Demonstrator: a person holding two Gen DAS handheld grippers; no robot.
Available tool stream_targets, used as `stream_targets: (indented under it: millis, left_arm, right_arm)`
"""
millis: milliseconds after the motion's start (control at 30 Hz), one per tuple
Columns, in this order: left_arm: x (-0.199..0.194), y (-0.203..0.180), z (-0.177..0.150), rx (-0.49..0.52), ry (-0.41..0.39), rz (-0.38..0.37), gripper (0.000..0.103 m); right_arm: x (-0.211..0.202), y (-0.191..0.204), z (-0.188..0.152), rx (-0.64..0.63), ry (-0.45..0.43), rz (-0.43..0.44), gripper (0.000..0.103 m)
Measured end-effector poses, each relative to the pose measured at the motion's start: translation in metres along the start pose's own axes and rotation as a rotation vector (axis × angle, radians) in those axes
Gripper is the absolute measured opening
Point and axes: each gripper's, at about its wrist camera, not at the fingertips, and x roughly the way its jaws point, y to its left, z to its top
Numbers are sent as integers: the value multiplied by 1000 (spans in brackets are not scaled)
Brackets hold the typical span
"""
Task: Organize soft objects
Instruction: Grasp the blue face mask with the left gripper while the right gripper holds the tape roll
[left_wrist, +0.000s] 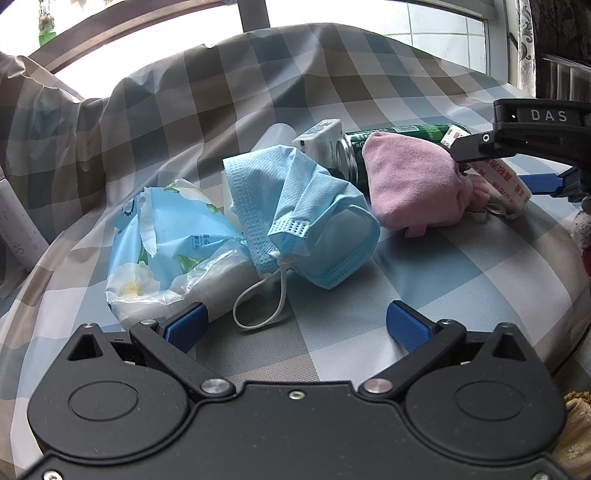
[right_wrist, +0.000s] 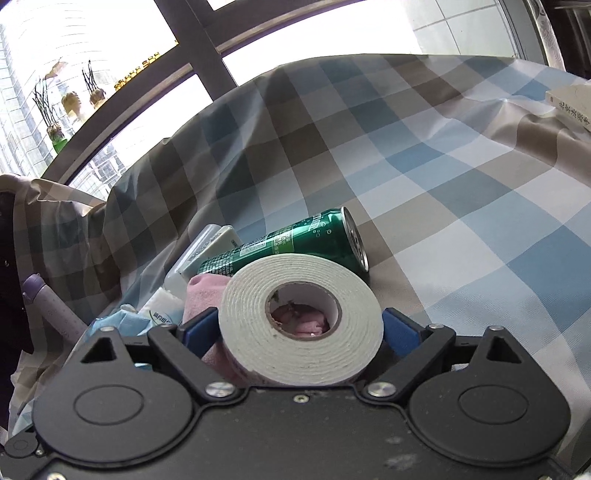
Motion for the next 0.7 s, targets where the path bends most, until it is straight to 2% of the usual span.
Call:
stream_targets:
  millis: [267, 367, 500, 700]
  left_arm:
    - [-7, -15, 0, 86, -45, 72, 100]
    - [-12, -18, 2, 104, -50, 68, 100]
    - [-18, -23, 9, 126, -84, 85, 100]
    - [-10, -16, 39, 93, -88, 71, 100]
  right_arm:
    - [-33, -8, -3, 9, -151, -88, 93]
    - [-34, -19, -2, 33, -152, -94, 94]
    - [-28, -25, -4, 5, -149, -168, 94]
    - [-23, -37, -3, 47, -123, -141, 94]
